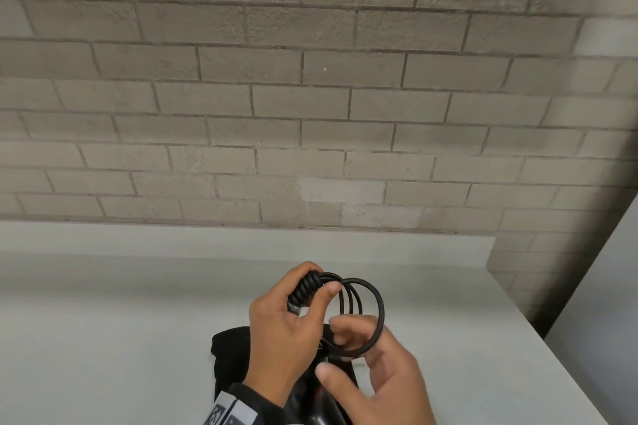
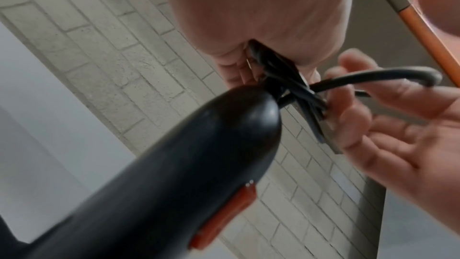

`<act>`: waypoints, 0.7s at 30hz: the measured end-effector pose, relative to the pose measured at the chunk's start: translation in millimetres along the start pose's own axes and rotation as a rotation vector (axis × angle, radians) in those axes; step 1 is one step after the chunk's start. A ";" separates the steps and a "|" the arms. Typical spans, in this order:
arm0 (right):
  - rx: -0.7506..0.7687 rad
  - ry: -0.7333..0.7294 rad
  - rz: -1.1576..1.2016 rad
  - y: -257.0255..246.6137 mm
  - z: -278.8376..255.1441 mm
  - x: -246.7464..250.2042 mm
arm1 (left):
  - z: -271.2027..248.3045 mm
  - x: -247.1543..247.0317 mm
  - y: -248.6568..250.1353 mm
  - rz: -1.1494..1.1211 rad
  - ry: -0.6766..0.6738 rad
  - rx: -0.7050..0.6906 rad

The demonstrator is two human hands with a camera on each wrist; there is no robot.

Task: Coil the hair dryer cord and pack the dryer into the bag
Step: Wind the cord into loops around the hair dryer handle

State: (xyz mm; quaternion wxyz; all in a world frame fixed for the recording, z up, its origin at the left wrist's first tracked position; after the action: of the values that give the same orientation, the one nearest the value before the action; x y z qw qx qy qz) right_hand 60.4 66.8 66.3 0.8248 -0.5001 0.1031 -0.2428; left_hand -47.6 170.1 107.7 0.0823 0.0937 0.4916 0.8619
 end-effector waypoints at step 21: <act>-0.494 0.179 0.325 28.3 3.8 108.9 | 6.2 31.4 -30.4 -0.110 0.089 0.160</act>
State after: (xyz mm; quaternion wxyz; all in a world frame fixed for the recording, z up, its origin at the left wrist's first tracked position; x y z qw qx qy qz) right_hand 164.1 25.7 51.3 0.6940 -0.6389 0.3100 -0.1186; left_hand -75.1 197.9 87.1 0.1001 0.0346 0.5662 0.8174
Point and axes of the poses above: each hand's wrist, its own z-axis towards the middle knuckle, its own x-axis out of the back of the hand, y = z × x, the point moved 9 cm from there along z, towards the middle knuckle, and after that the axes turned 9 degrees about x, right-handed, at the moved point
